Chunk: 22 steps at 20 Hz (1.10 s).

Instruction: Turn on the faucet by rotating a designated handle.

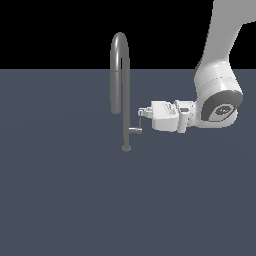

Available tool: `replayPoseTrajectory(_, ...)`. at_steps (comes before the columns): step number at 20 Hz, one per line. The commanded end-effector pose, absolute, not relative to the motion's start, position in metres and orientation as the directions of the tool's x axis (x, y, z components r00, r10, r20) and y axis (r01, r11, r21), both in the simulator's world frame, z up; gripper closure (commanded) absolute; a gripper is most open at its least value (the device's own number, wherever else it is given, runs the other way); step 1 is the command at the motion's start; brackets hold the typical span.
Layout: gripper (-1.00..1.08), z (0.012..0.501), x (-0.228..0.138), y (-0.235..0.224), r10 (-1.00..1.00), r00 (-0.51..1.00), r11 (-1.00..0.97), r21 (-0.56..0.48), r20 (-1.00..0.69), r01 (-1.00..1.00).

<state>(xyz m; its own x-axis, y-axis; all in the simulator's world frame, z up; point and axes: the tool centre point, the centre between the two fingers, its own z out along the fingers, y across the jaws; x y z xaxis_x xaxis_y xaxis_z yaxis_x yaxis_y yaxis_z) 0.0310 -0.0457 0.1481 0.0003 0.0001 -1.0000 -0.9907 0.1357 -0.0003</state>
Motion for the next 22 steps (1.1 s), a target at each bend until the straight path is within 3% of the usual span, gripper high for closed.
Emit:
replayPoseTrajectory(1,1.08,0.150,0.027,-0.045,0.000,0.001,0.136,-0.001,-1.000,-0.991)
replayPoseTrajectory(22,1.08,0.154,-0.030,-0.037,0.000,0.001,0.136,-0.001,-1.000,-0.991)
